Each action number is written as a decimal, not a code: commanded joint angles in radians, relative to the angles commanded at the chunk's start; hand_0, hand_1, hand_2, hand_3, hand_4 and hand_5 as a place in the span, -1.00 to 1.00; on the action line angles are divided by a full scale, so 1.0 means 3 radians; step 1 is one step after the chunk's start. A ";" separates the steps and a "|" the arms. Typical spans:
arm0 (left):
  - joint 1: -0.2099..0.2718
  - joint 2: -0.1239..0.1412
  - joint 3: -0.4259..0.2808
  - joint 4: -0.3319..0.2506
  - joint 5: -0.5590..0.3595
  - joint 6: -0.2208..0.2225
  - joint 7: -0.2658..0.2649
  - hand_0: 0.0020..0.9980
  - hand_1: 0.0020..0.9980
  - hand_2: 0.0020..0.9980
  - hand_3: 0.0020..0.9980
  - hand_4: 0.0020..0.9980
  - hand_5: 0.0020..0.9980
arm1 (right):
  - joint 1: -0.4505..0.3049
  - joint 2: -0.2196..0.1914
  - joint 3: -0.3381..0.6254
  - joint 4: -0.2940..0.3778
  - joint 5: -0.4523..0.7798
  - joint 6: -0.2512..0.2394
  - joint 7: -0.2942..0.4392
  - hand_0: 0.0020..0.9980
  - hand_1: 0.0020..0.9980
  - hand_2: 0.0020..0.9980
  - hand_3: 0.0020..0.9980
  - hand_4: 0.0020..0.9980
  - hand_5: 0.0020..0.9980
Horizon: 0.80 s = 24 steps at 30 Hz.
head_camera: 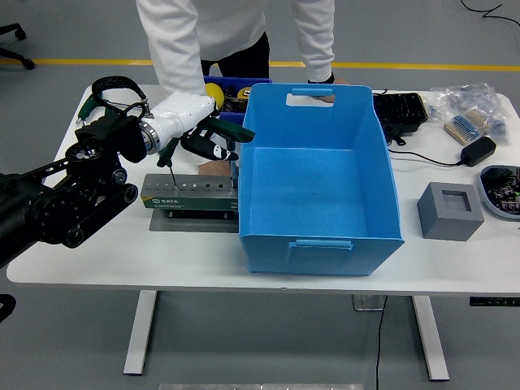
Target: Lift tool from toolbox,place it in box,lift tool from toolbox,place it in box
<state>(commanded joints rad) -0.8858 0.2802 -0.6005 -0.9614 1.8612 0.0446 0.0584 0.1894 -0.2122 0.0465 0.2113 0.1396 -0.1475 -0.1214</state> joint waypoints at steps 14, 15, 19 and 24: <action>0.0022 -0.0005 0.0074 0.0024 -0.0173 0.0280 -0.0072 -0.59 -0.95 -0.90 -0.96 1.00 0.58 | 0.0001 -0.0001 -0.0001 -0.0001 0.0003 -0.0004 0.0005 0.48 0.47 0.59 0.30 0.80 0.53; 0.0024 -0.0005 0.0077 0.0025 -0.0176 0.0300 -0.0084 -0.59 -0.95 -0.90 -0.96 1.00 0.58 | 0.0001 -0.0001 -0.0001 -0.0001 0.0004 -0.0004 0.0006 0.48 0.47 0.59 0.30 0.80 0.53; 0.0031 -0.0001 0.0085 0.0024 -0.0199 0.0367 -0.0136 -0.60 -0.97 -0.92 -0.98 1.00 0.61 | 0.0001 -0.0001 -0.0003 -0.0001 0.0008 -0.0005 0.0008 0.48 0.47 0.59 0.30 0.79 0.52; 0.0037 0.0020 0.0091 -0.0003 -0.0240 0.0422 -0.0204 -0.61 -0.99 -0.94 -1.00 1.00 0.62 | -0.0002 -0.0001 -0.0002 -0.0002 0.0010 -0.0006 0.0009 0.48 0.47 0.59 0.30 0.79 0.52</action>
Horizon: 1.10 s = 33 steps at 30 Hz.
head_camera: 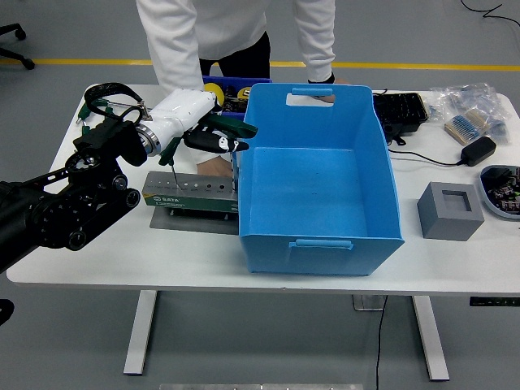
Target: Lift tool from toolbox,place it in box,lift tool from toolbox,place it in box
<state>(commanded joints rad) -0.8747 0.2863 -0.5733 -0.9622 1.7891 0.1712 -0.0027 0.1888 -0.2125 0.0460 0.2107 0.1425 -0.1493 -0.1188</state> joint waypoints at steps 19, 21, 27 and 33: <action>-0.0039 0.0131 -0.0113 -0.0237 -0.0073 -0.0055 -0.0069 -0.60 -1.00 -0.94 -1.00 0.77 0.58 | -0.0033 0.0013 0.0034 -0.0005 -0.0042 -0.0003 -0.0014 0.48 0.47 0.59 0.30 0.79 0.52; -0.0060 0.0155 -0.0118 -0.0270 -0.0071 -0.0066 -0.0070 -0.60 -1.00 -0.94 -1.00 0.77 0.58 | -0.0040 0.0015 0.0036 -0.0006 -0.0039 -0.0003 -0.0013 0.48 0.47 0.59 0.30 0.79 0.52; -0.0124 0.0224 -0.0124 -0.0373 -0.0098 -0.0107 -0.0076 -0.60 -1.00 -0.95 -1.00 0.64 0.43 | -0.0052 0.0019 0.0038 -0.0009 -0.0038 -0.0003 -0.0013 0.48 0.47 0.59 0.30 0.79 0.51; -0.0178 0.0281 -0.0122 -0.0442 -0.0121 -0.0119 -0.0075 -0.60 -1.00 -0.95 -1.00 0.53 0.24 | -0.0062 0.0024 0.0041 -0.0009 -0.0036 -0.0004 -0.0012 0.48 0.47 0.59 0.30 0.79 0.51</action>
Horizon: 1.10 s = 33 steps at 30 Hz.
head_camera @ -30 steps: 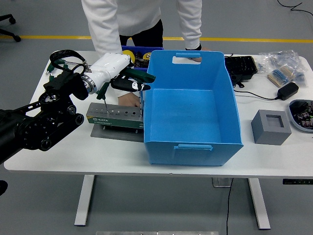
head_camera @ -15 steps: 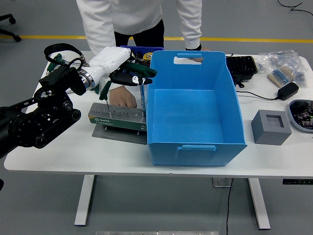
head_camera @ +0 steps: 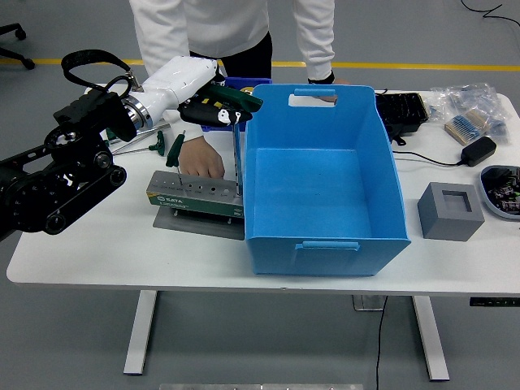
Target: Lift tool from toolbox,place it in box,lift tool from toolbox,place it in box
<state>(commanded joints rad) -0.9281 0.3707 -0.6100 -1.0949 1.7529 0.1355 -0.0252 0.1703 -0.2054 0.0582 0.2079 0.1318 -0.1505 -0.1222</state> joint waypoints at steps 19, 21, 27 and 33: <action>-0.0184 0.0175 -0.0146 -0.0257 -0.0040 -0.0101 0.0011 -0.60 -1.00 -0.95 -1.00 0.50 0.19 | 0.0007 -0.0009 -0.0020 -0.0001 0.0032 0.0003 0.0011 0.48 0.47 0.59 0.30 0.79 0.52; -0.0218 0.0198 -0.0158 -0.0303 -0.0045 -0.0127 0.0023 -0.60 -1.00 -0.95 -1.00 0.51 0.19 | 0.0008 -0.0010 -0.0022 -0.0002 0.0033 0.0002 0.0012 0.48 0.47 0.59 0.30 0.79 0.52; -0.0301 0.0238 -0.0216 -0.0440 -0.0099 -0.0176 0.0058 -0.60 -1.00 -0.95 -1.00 0.50 0.18 | 0.0009 -0.0012 -0.0020 -0.0003 0.0026 0.0002 0.0011 0.47 0.46 0.58 0.30 0.79 0.52; -0.0382 0.0211 -0.0254 -0.0560 -0.0151 -0.0191 0.0090 -0.60 -1.00 -0.95 -1.00 0.49 0.17 | 0.0008 -0.0013 -0.0006 -0.0004 0.0003 0.0002 0.0004 0.47 0.46 0.59 0.30 0.79 0.52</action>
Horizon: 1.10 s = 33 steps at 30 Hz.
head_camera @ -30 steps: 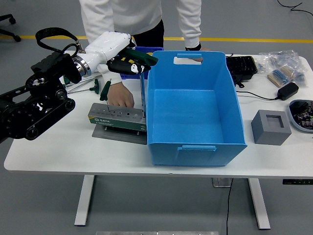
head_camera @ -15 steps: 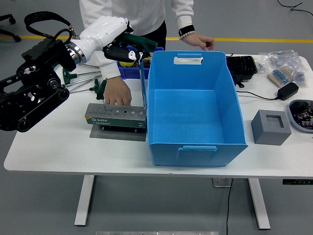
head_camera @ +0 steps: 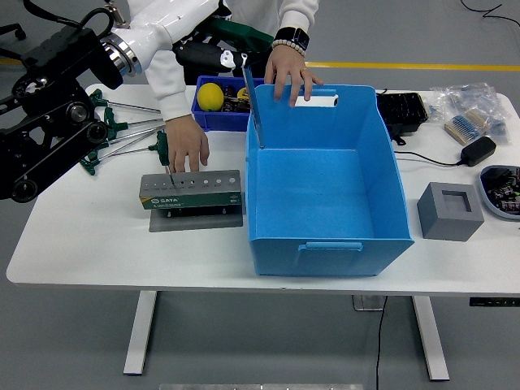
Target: Lift tool from toolbox,place it in box,lift tool from toolbox,place it in box
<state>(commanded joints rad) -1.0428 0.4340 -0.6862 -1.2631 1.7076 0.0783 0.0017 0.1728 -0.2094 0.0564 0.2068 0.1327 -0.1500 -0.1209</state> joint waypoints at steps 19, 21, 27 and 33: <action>0.0094 -0.0523 0.0816 0.0007 -0.0179 0.0054 -0.0001 -0.60 -1.00 -0.95 -1.00 0.43 0.08 | 0.0027 -0.0008 -0.0004 0.0001 -0.0007 -0.0007 0.0003 0.48 0.46 0.58 0.30 0.79 0.52; 0.0106 -0.0565 0.0903 0.0121 -0.0152 0.0071 -0.0024 -0.60 -1.00 -0.95 -1.00 0.43 0.08 | 0.0032 -0.0010 -0.0001 0.0002 -0.0018 -0.0008 0.0000 0.48 0.46 0.58 0.30 0.79 0.52; 0.0113 -0.0619 0.1098 0.0394 -0.0247 0.0112 -0.0100 -0.57 -0.96 -0.89 -0.94 0.43 0.05 | 0.0036 -0.0014 0.0004 0.0004 -0.0019 -0.0009 0.0001 0.48 0.46 0.58 0.29 0.79 0.52; 0.0115 -0.0633 0.1123 0.0421 -0.0275 0.0123 -0.0127 -0.35 -0.50 -0.42 -0.35 0.72 0.13 | 0.0038 -0.0017 0.0030 0.0004 -0.0070 -0.0008 -0.0013 0.48 0.46 0.58 0.30 0.79 0.52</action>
<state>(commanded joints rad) -1.0082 0.2441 -0.3495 -1.1367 1.6251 0.1152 -0.0365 0.1841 -0.2146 0.0654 0.2080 0.1118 -0.1523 -0.1247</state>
